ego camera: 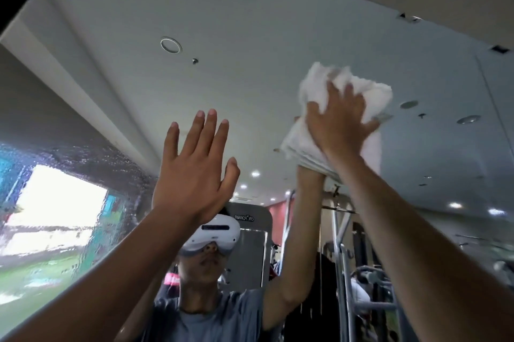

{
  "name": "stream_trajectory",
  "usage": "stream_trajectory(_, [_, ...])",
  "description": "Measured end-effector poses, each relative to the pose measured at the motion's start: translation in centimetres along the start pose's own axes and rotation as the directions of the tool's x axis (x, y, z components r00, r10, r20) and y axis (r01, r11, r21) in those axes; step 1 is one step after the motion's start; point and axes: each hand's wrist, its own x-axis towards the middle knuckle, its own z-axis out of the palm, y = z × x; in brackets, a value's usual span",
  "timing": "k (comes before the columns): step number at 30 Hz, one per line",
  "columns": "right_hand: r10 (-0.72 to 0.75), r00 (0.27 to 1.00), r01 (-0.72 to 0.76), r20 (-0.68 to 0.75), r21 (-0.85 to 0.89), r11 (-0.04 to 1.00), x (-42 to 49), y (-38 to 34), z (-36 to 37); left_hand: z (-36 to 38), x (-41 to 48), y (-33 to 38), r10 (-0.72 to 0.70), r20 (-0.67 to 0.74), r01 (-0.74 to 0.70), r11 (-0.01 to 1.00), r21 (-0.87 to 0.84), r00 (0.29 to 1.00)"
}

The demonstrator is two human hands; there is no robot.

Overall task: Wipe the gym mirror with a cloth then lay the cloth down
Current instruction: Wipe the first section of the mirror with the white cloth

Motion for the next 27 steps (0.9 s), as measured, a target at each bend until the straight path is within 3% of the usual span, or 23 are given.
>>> stream_trajectory(2, [-0.241,0.97,0.242,0.028,-0.016,0.97,-2.8,-2.0,0.7,-0.2,-0.1,-0.2,0.006,-0.012,-0.006,1.0,-0.013,1.0])
stream_trajectory(5, [-0.67,0.735,0.675,0.105,-0.03,0.737,-8.8,0.5,-0.4,-0.4,-0.2,-0.3,0.016,-0.02,-0.016,1.0,-0.016,1.0])
stream_trajectory(6, [-0.729,0.671,0.736,0.135,-0.007,0.677,-10.4,2.8,-0.9,-0.4,-0.2,-0.3,0.012,-0.015,-0.013,1.0,-0.016,1.0])
stream_trajectory(7, [-0.74,0.652,0.749,0.164,0.013,0.663,-11.8,5.7,-1.4,-0.4,-0.3,-0.3,0.006,-0.007,-0.006,1.0,-0.014,1.0])
stream_trajectory(8, [-0.706,0.688,0.715,0.169,0.013,0.699,-12.5,8.9,-2.1,-0.4,-0.3,-0.1,0.004,0.006,-0.004,1.0,-0.004,1.0])
stream_trajectory(9, [-0.621,0.769,0.627,0.154,0.009,0.779,-12.5,11.9,-2.8,-0.3,-0.2,0.1,0.008,0.02,-0.008,1.0,0.019,1.0])
stream_trajectory(11, [-0.29,0.952,0.292,0.093,-0.002,0.956,-10.2,15.6,-3.3,-0.2,-0.3,0.5,0.01,0.05,-0.014,0.997,0.07,0.999])
stream_trajectory(12, [-0.095,0.994,0.095,0.056,-0.003,0.995,-8.1,15.7,-3.2,-0.1,-0.2,0.6,0.008,0.057,-0.013,0.996,0.083,0.998])
stream_trajectory(14, [0.202,0.979,-0.202,-0.007,-0.003,0.979,-3.9,12.5,-2.4,0.0,-0.3,0.8,0.012,0.061,-0.017,0.996,0.092,0.998])
stream_trajectory(15, [0.246,0.969,-0.246,-0.011,-0.02,0.969,-2.5,9.9,-1.9,0.1,-0.4,0.7,0.011,0.06,-0.016,0.996,0.089,0.998])
stream_trajectory(17, [0.107,0.994,-0.106,0.016,-0.045,0.993,-2.1,5.2,-0.8,0.1,-0.5,0.5,0.015,0.056,-0.018,0.998,0.068,0.998])
stream_trajectory(19, [-0.216,0.975,0.22,0.054,-0.075,0.973,-5.4,1.7,0.0,-0.2,-0.6,0.2,0.008,0.038,-0.009,1.0,0.027,0.999])
stream_trajectory(22, [-0.618,0.777,0.627,0.121,-0.057,0.777,-11.6,1.8,-0.4,-0.5,-0.4,0.0,0.009,0.004,-0.009,1.0,-0.007,1.0])
stream_trajectory(24, [-0.722,0.672,0.732,0.165,-0.006,0.681,-13.3,4.5,-1.2,-0.5,-0.6,0.0,0.012,0.014,-0.012,1.0,0.0,1.0])
stream_trajectory(25, [-0.726,0.664,0.739,0.178,-0.004,0.674,-12.8,6.0,-1.7,-0.5,-0.7,0.1,0.007,0.02,-0.007,1.0,0.001,1.0])
stream_trajectory(27, [-0.644,0.75,0.656,0.151,-0.056,0.752,-9.3,7.9,-2.0,-0.5,-0.6,0.4,0.0,0.034,0.0,1.0,0.001,0.999])
